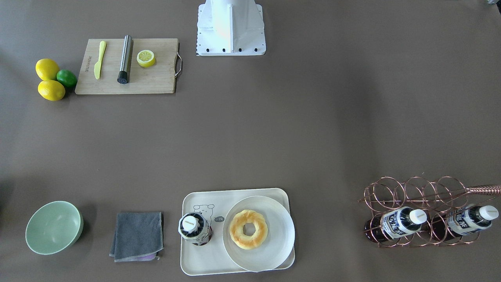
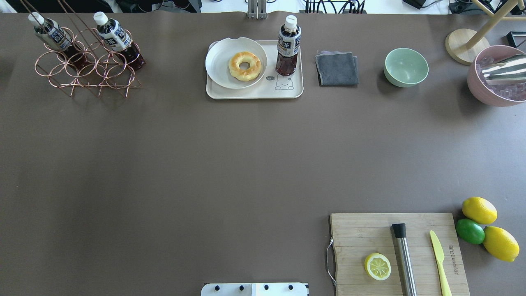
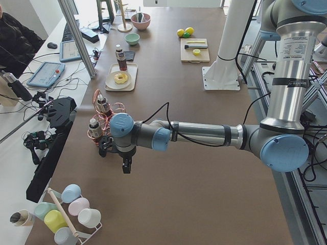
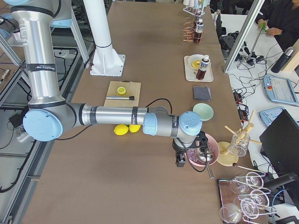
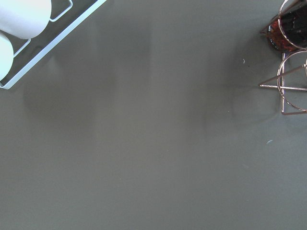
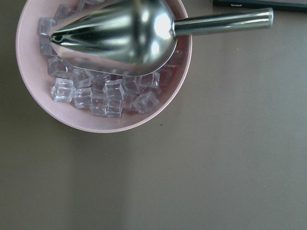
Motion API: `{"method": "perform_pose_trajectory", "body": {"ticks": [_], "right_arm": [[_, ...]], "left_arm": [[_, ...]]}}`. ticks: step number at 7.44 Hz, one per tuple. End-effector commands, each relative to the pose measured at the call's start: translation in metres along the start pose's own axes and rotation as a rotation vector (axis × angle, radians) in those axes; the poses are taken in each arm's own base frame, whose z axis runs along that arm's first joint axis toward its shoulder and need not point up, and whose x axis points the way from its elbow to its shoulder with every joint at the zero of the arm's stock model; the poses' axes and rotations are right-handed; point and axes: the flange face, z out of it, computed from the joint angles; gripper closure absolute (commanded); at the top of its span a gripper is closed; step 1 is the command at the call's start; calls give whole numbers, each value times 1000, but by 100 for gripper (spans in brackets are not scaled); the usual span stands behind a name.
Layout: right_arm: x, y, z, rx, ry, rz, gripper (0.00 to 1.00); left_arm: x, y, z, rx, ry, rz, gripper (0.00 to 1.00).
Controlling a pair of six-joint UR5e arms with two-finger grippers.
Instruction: Place tea on tray
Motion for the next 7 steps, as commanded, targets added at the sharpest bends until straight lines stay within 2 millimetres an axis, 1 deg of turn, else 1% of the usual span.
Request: {"method": "perform_pose_trajectory", "body": {"ticks": [1,3,7], "right_arm": [[-4,1,-4,7,1,-5,0],[-3,3,-3,7,-2,-3,0],[-5,1,-5,10,5,-10,0]], "left_arm": [[-12,7,-1,-1,-2,-22,3],[-17,12,1,-5,-3,-29,3],[-17,12,2,-6,-5,-30,3]]}}
